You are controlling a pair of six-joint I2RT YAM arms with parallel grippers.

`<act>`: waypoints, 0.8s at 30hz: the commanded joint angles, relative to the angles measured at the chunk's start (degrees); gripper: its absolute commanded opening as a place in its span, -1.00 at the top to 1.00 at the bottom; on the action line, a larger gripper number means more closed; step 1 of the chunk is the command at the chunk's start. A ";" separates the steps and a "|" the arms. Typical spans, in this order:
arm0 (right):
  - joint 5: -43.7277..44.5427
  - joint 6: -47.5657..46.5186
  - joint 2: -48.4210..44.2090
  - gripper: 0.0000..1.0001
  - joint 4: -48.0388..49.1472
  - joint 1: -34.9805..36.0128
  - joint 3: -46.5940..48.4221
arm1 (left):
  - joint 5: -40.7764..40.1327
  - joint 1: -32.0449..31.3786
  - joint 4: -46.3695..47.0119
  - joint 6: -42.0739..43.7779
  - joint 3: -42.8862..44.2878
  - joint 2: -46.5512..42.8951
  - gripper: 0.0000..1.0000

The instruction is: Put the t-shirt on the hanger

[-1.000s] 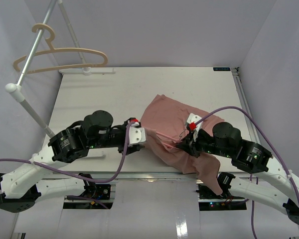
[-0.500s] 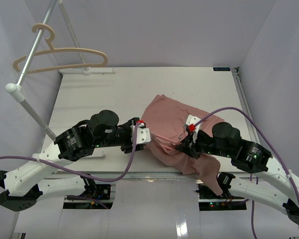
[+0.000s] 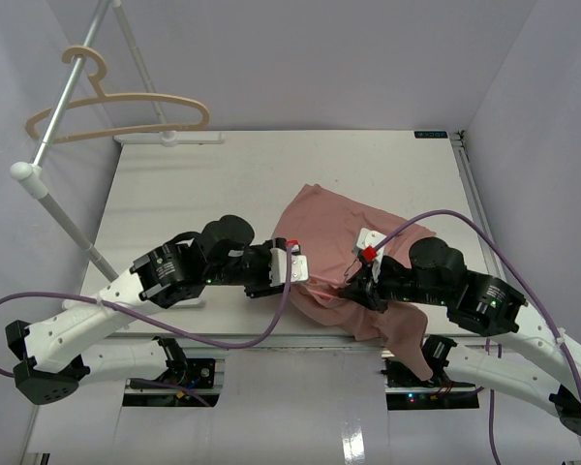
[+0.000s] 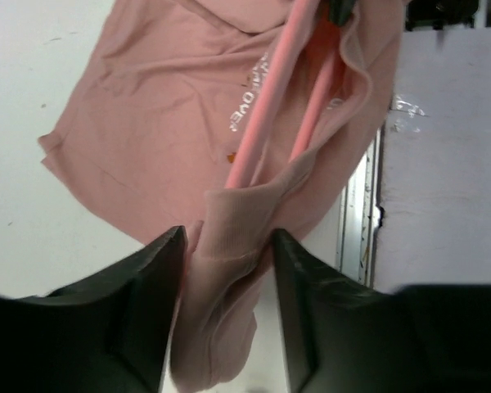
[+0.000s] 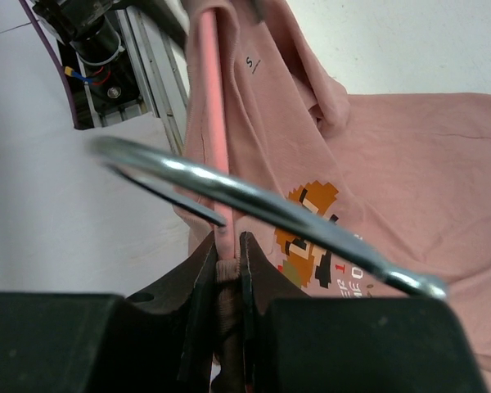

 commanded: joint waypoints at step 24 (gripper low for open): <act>-4.76 -2.84 3.52 0.85 16.98 0.28 1.90 | 13.96 0.06 -3.19 -2.67 5.61 8.93 0.44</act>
